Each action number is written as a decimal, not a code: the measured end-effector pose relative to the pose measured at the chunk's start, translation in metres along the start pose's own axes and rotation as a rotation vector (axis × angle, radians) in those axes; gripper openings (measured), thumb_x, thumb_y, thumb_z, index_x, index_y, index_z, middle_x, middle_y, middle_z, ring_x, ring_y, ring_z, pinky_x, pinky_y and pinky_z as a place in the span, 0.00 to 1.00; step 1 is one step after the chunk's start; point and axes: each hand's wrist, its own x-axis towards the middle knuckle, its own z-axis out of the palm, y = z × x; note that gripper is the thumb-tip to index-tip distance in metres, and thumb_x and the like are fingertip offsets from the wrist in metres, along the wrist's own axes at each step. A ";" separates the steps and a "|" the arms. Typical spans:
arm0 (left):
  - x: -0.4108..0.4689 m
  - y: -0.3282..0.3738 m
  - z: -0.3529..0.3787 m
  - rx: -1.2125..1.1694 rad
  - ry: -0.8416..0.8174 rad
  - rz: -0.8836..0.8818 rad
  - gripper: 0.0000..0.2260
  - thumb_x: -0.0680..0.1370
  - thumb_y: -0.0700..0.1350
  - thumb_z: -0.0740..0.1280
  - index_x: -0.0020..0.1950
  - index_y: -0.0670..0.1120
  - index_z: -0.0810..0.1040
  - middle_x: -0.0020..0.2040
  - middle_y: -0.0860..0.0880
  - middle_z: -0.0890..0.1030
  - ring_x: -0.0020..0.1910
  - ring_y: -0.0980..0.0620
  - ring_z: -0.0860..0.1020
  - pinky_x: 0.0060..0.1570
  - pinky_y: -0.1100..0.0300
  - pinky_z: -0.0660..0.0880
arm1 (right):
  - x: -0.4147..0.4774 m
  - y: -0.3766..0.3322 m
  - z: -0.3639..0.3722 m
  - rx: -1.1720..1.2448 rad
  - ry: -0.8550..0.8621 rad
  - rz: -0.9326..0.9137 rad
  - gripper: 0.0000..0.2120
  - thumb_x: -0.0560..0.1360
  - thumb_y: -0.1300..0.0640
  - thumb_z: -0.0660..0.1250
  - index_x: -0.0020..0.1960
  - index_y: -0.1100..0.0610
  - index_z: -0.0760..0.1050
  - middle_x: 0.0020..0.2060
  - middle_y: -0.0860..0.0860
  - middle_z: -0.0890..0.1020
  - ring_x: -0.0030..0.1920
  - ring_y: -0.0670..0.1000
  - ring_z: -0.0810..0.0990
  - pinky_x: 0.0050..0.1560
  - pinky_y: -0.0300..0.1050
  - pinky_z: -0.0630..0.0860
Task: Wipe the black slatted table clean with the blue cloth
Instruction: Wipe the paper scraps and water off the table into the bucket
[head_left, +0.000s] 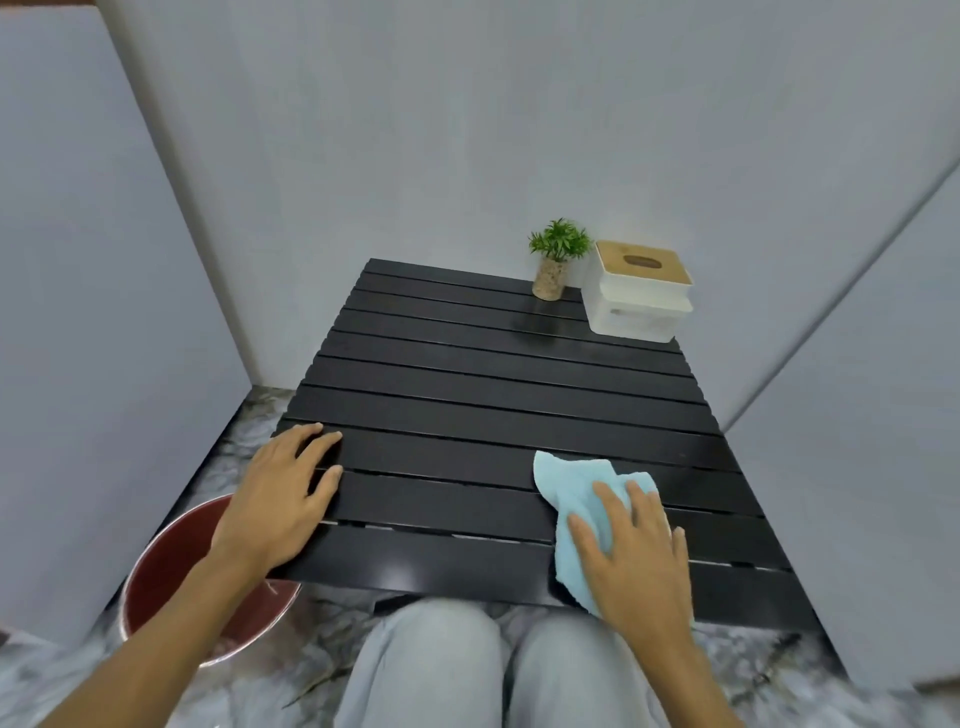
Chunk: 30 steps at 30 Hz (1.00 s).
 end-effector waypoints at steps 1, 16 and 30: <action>0.000 0.000 0.001 0.001 -0.002 0.005 0.26 0.78 0.59 0.51 0.71 0.49 0.71 0.71 0.47 0.70 0.70 0.47 0.67 0.70 0.48 0.64 | 0.001 0.008 -0.002 -0.026 -0.057 0.043 0.25 0.75 0.35 0.52 0.70 0.42 0.63 0.75 0.50 0.60 0.75 0.53 0.55 0.72 0.57 0.53; 0.002 0.000 0.002 -0.018 0.003 -0.001 0.28 0.77 0.61 0.50 0.71 0.50 0.71 0.71 0.48 0.70 0.70 0.48 0.67 0.70 0.48 0.63 | 0.032 0.020 -0.003 -0.043 -0.029 0.064 0.30 0.75 0.34 0.52 0.72 0.46 0.60 0.77 0.50 0.56 0.76 0.55 0.50 0.73 0.58 0.46; 0.001 0.000 0.002 -0.052 0.009 -0.012 0.27 0.77 0.62 0.50 0.71 0.51 0.71 0.71 0.50 0.70 0.70 0.49 0.66 0.69 0.52 0.61 | 0.095 0.093 -0.012 -0.121 -0.056 0.073 0.25 0.76 0.45 0.54 0.72 0.49 0.62 0.74 0.53 0.60 0.74 0.56 0.55 0.72 0.60 0.53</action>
